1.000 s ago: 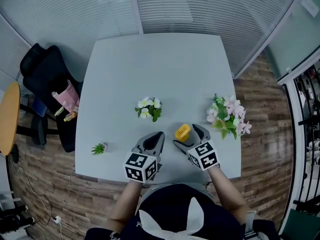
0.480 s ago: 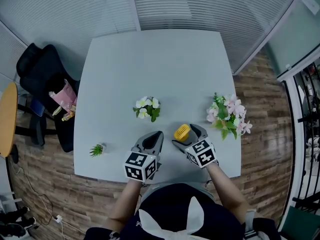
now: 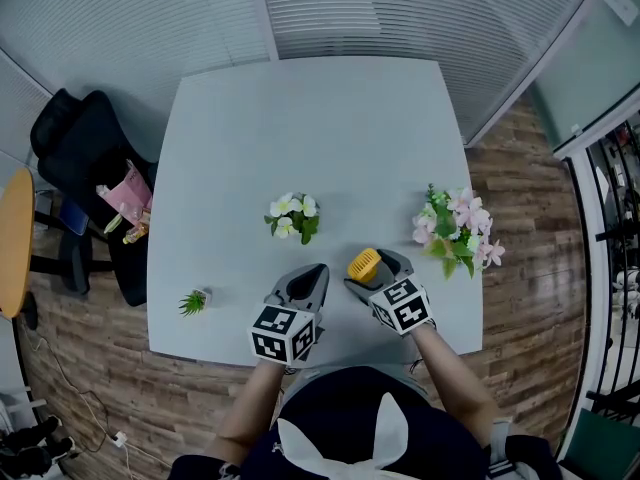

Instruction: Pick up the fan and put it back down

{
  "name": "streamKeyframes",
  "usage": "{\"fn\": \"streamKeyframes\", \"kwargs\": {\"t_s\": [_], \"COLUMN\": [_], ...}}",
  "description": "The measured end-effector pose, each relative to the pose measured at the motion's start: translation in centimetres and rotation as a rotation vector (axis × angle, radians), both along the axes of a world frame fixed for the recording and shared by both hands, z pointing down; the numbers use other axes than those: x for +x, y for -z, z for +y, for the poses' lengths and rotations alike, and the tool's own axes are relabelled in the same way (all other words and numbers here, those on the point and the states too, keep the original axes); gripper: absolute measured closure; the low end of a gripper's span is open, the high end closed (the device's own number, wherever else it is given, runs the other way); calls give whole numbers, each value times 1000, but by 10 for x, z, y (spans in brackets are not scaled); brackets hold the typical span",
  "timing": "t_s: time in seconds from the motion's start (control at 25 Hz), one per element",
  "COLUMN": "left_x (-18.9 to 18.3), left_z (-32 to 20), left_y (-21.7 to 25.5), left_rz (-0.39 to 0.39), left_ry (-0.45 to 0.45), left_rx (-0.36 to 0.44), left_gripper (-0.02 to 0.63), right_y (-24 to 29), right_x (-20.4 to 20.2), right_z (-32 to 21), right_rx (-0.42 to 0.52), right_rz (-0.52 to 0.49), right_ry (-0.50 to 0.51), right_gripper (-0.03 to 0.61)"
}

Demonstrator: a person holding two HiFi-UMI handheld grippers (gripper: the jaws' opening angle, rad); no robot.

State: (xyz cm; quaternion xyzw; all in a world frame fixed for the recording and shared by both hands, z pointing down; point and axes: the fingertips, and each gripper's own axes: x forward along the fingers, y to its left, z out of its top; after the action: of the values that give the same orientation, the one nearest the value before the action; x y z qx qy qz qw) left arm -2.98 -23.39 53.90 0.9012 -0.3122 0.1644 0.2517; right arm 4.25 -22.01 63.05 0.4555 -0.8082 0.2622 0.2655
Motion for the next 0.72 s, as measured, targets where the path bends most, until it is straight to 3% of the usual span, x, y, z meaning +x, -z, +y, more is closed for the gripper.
{"fn": "streamKeyframes", "kwargs": {"t_s": [0.72], "left_x": [-2], "left_z": [4], "left_y": [-2], "left_rz": [-8], "left_ry": [-3], "left_rx": [2], "left_gripper": [591], "right_y": [1], "right_x": [0], "right_z": [-1], "right_rx": [14], "right_rz": [14], "right_ry": [-14], "right_gripper": [192]}}
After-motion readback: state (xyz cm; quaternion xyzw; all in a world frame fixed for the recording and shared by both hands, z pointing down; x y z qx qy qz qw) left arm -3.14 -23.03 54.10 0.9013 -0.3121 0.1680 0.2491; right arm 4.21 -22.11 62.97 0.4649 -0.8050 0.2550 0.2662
